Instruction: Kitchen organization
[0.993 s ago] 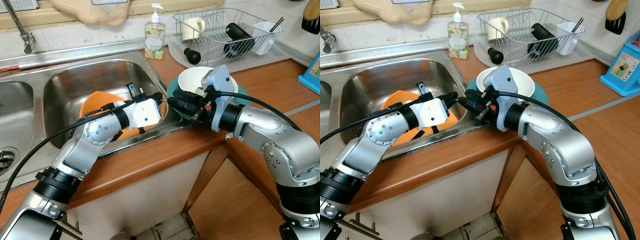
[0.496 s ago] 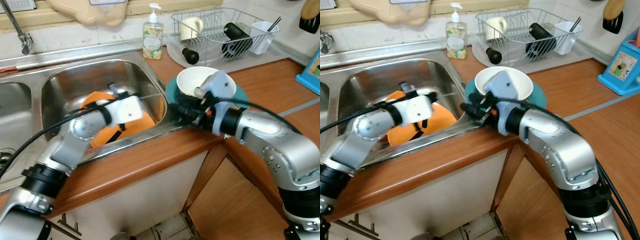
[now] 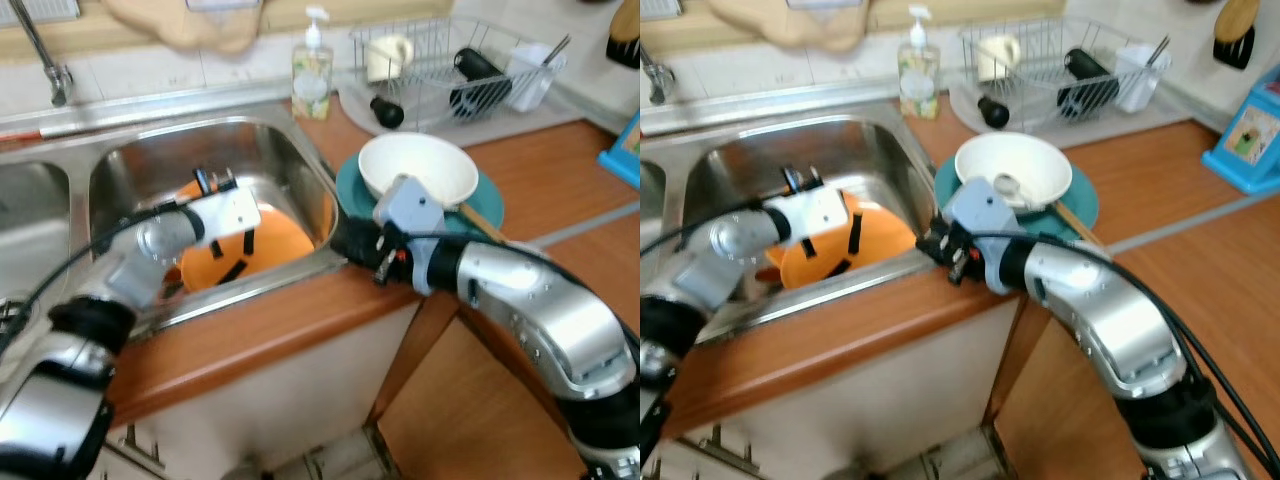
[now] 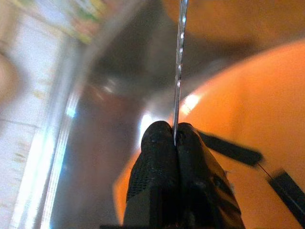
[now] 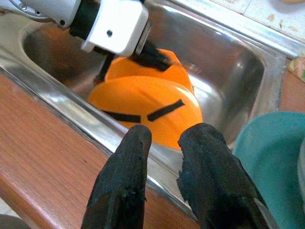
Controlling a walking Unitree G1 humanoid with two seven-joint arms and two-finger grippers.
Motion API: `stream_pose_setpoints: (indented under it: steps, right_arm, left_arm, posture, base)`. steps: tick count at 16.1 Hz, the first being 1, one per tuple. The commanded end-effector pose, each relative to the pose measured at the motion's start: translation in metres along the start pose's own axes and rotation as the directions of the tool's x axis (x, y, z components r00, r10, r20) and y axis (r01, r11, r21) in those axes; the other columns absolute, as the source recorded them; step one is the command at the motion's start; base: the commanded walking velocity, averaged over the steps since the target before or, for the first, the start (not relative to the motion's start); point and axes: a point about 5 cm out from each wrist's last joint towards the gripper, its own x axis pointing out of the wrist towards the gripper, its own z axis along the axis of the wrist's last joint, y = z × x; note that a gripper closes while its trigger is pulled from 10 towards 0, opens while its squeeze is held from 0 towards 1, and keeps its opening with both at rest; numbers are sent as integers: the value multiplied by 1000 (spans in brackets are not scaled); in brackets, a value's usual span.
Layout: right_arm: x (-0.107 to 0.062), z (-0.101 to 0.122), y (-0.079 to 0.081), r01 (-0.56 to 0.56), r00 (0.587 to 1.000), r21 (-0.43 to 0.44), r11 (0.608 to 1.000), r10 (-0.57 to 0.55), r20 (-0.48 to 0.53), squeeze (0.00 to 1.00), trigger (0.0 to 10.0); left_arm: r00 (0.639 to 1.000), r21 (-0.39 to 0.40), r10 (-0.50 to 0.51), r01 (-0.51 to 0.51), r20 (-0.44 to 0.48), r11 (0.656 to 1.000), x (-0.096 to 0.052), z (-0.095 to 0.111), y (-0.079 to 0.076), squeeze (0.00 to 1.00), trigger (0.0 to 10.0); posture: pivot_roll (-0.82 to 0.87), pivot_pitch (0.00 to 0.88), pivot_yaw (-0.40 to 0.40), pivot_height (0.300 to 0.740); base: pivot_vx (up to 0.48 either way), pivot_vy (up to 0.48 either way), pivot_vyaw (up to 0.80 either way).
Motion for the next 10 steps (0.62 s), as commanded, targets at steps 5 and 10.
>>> stream_pose_setpoints:
  steps: [5,10]
  right_arm:
    - [1,3,6,4,1000,-46,999,-3,20,0,10000]
    - [-3,11,-1,84,993,-32,996,-81,81,0,10000]
  left_arm:
    - [992,-39,-80,77,-93,996,10,-12,-7,1000,10000]
    - [988,-59,-120,115,-100,992,12,-15,-12,1000,10000]
  posture:
    - [-161,0,27,740]
    - [-157,0,21,740]
  base:
    - [0,0,0]
    - [0,0,0]
